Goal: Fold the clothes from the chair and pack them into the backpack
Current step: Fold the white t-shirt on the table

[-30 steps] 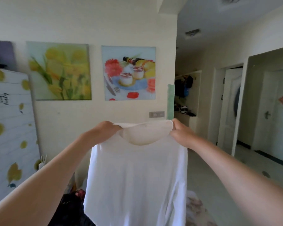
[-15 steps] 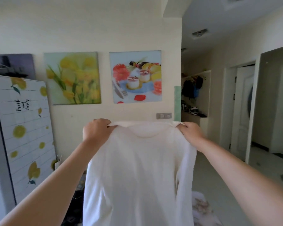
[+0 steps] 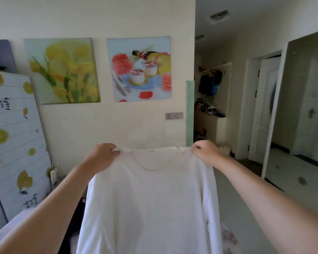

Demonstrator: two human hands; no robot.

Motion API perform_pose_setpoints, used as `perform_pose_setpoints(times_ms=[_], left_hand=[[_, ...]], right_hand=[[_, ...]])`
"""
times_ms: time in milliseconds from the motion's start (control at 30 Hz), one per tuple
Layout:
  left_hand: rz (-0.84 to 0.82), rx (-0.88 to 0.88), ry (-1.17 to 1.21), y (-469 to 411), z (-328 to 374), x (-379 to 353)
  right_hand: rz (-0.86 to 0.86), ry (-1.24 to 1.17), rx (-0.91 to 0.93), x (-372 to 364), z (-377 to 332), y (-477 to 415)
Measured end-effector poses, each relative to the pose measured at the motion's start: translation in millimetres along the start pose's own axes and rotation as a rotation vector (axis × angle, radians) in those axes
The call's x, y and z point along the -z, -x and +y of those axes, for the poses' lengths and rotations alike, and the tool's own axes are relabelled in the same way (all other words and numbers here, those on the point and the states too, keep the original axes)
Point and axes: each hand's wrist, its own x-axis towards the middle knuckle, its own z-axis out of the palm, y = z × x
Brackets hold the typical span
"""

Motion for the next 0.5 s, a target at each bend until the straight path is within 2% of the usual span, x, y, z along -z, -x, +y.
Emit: perform_pose_setpoints(times_ms=[100, 233, 367, 433, 500], left_hand=[[0.007, 0.005, -0.099, -4.4, -17.4, -52.2], [0.02, 0.04, -0.208, -5.4, -33.7, -116.2], [-0.102, 0.156, -0.388, -19.3, -55.6, -174.1], [-0.169, 0.245, -0.347, -31.8, -70.5, -202.1], [-0.231, 0.339, -0.204, -46.4, -88.2, -230.9]], right_hand=[[0.036, 0.215, 0.017, -33.1, 38.9, -11.0], [0.119, 0.325, -0.005, -82.7, 87.8, -17.8], [0.064, 0.405, -0.186, -132.1, 126.6, -31.3], [0.055, 0.379, -0.286, -158.6, 144.0, -42.9], [0.062, 0.291, -0.374, -186.2, 160.7, -54.8]])
